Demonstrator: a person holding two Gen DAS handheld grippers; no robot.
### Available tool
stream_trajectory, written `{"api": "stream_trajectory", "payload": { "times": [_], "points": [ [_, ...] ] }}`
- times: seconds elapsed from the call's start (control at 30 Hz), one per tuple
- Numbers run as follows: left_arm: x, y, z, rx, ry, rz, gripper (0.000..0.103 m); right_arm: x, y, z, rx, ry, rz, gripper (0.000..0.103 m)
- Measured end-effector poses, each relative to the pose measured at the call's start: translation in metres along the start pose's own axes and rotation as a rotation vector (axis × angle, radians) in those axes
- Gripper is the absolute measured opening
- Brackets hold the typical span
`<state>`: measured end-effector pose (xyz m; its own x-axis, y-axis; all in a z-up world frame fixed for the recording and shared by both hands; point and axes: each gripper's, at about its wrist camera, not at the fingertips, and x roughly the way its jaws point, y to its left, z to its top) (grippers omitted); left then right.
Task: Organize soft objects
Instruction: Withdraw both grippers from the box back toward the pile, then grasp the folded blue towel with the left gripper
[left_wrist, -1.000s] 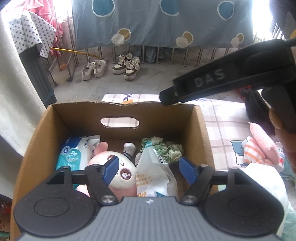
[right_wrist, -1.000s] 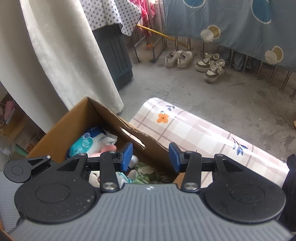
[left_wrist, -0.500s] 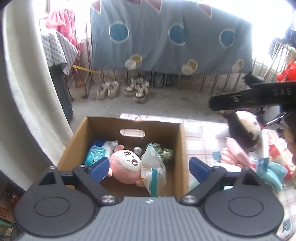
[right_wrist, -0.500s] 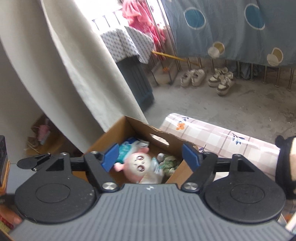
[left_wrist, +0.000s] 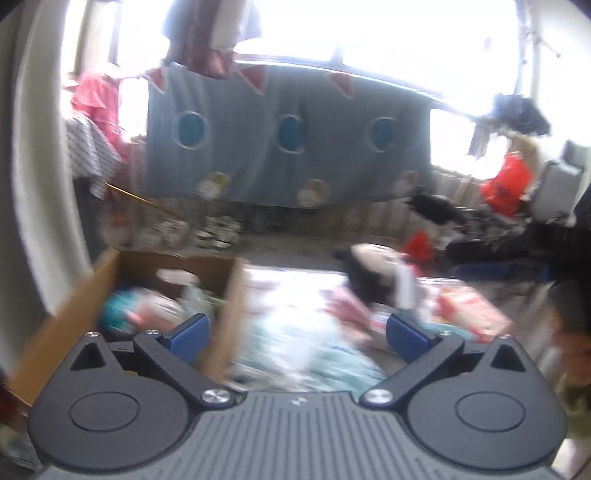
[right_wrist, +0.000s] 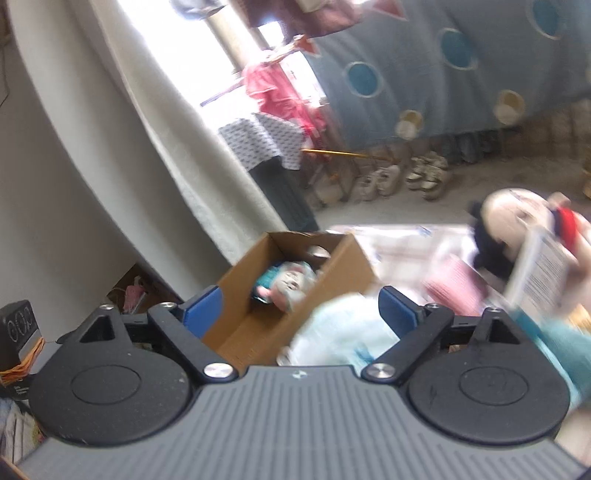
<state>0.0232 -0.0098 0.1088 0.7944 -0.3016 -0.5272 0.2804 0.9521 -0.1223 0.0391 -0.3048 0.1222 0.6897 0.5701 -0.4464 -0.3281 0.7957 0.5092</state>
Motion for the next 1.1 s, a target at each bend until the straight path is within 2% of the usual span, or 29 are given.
{"api": "stream_trajectory", "payload": {
  "times": [0.1, 0.17, 0.27, 0.4, 0.6, 0.77, 0.9, 1.03, 1.1],
  "points": [
    [0.004, -0.028, -0.009, -0.002, 0.024, -0.074, 0.102, -0.035, -0.019, -0.034, 0.016, -0.032, -0.08, 0.093],
    [0.008, -0.049, -0.016, 0.024, 0.036, -0.107, 0.103, -0.055, -0.024, -0.055, -0.004, -0.055, -0.145, 0.102],
    [0.016, -0.079, -0.026, 0.064, 0.037, -0.127, 0.103, -0.077, -0.028, -0.084, -0.053, -0.082, -0.249, 0.102],
    [0.031, -0.103, -0.042, 0.089, 0.057, -0.165, 0.103, -0.089, -0.034, -0.113, -0.075, -0.076, -0.374, 0.102],
    [0.048, -0.121, -0.063, 0.078, 0.082, -0.201, 0.103, -0.102, -0.042, -0.136, -0.048, -0.072, -0.559, 0.102],
    [0.066, -0.13, -0.072, 0.096, 0.113, -0.221, 0.103, -0.104, -0.045, -0.141, -0.052, -0.094, -0.719, 0.102],
    [0.072, -0.133, -0.074, 0.133, 0.101, -0.234, 0.103, -0.112, -0.052, -0.147, -0.045, -0.14, -0.753, 0.102],
    [0.077, -0.132, -0.081, 0.138, 0.104, -0.352, 0.103, -0.117, -0.067, -0.156, 0.022, -0.15, -0.778, 0.102],
    [0.082, -0.137, -0.085, 0.163, 0.113, -0.387, 0.103, -0.116, -0.077, -0.164, 0.043, -0.153, -0.769, 0.102]
  ]
}}
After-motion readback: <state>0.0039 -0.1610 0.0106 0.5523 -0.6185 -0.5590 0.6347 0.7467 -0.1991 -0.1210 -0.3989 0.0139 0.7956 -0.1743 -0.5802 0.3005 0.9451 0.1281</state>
